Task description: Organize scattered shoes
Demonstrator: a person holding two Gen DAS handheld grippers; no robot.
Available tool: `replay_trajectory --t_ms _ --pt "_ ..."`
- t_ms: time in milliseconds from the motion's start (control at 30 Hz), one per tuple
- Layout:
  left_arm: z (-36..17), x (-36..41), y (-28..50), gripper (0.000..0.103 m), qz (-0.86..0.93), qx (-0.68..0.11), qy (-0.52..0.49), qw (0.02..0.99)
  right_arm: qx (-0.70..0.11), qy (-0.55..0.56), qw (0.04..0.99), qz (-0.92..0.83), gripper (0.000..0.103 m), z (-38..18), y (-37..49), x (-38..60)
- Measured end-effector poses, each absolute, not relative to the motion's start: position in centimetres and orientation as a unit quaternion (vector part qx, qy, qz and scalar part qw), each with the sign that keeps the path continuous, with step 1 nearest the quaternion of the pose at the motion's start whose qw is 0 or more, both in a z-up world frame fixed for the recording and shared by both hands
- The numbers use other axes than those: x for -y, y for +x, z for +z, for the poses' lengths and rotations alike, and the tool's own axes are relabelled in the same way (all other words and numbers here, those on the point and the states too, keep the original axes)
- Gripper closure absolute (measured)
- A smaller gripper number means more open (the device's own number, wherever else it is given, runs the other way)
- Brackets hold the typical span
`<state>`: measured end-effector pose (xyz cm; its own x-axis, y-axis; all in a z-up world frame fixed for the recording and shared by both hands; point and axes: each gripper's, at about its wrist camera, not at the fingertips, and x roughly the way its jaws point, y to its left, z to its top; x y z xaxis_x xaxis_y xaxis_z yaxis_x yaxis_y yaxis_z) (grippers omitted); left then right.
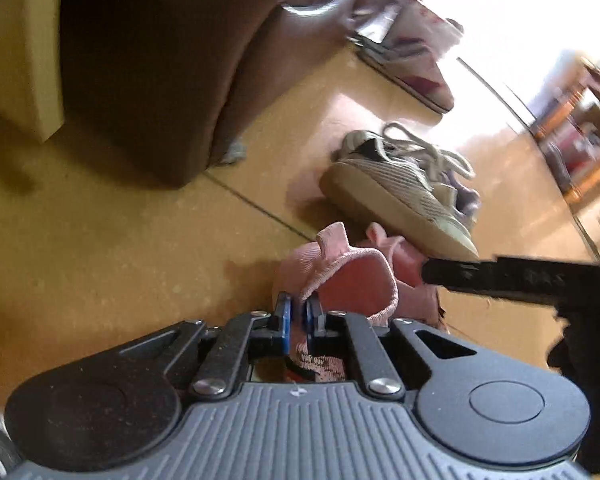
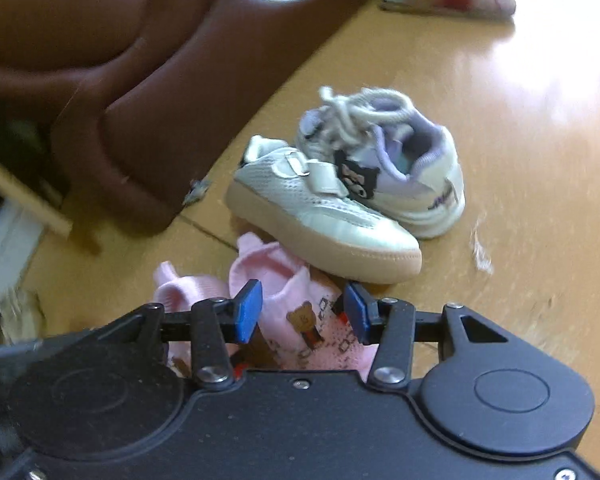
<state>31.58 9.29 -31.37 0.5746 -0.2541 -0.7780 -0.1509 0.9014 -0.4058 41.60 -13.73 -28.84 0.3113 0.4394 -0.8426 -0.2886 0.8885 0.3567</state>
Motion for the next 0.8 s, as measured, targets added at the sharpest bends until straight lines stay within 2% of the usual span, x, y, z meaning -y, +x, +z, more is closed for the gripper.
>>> replay_trajectory --t_ms 233,267,300,333,400,433,567,700,800 --pt "-31.5 -9.7 31.8 0.097 -0.047 -0.466 -0.212 0.858 -0.59 -0.009 0.778 0.215 0.056 -30.6 43.5 11.5" --pt "-31.6 -10.0 31.8 0.097 -0.05 -0.467 -0.22 0.855 -0.594 -0.026 0.774 0.22 0.059 -30.9 43.4 11.3" --pt "-31.6 -10.2 31.8 0.097 -0.052 -0.468 -0.226 0.853 -0.597 -0.043 0.769 0.225 0.066 -31.2 43.3 11.0" --pt "-31.6 -10.5 31.8 0.097 -0.057 -0.467 -0.231 0.852 -0.595 -0.057 0.769 0.227 0.081 -31.4 43.2 10.7" --pt "-31.5 -11.2 31.6 0.096 -0.068 -0.465 -0.241 0.849 -0.586 -0.096 0.768 0.242 0.083 -31.6 42.8 9.8" --pt "-31.3 -11.6 31.6 0.096 -0.074 -0.463 -0.244 0.849 -0.587 -0.088 0.768 0.242 0.085 -31.5 42.8 9.9" --pt "-30.0 -13.5 31.4 0.096 -0.087 -0.453 -0.245 0.853 -0.607 0.076 0.761 0.214 0.09 -31.0 42.2 12.7" --pt "-28.4 -15.3 31.1 0.096 -0.12 -0.453 -0.244 0.849 -0.608 0.176 0.752 0.185 0.09 -29.8 40.4 14.4" --pt "-26.7 -16.2 31.0 0.096 -0.145 -0.469 -0.195 0.849 -0.618 0.209 0.739 0.167 0.091 -29.0 38.1 14.6"
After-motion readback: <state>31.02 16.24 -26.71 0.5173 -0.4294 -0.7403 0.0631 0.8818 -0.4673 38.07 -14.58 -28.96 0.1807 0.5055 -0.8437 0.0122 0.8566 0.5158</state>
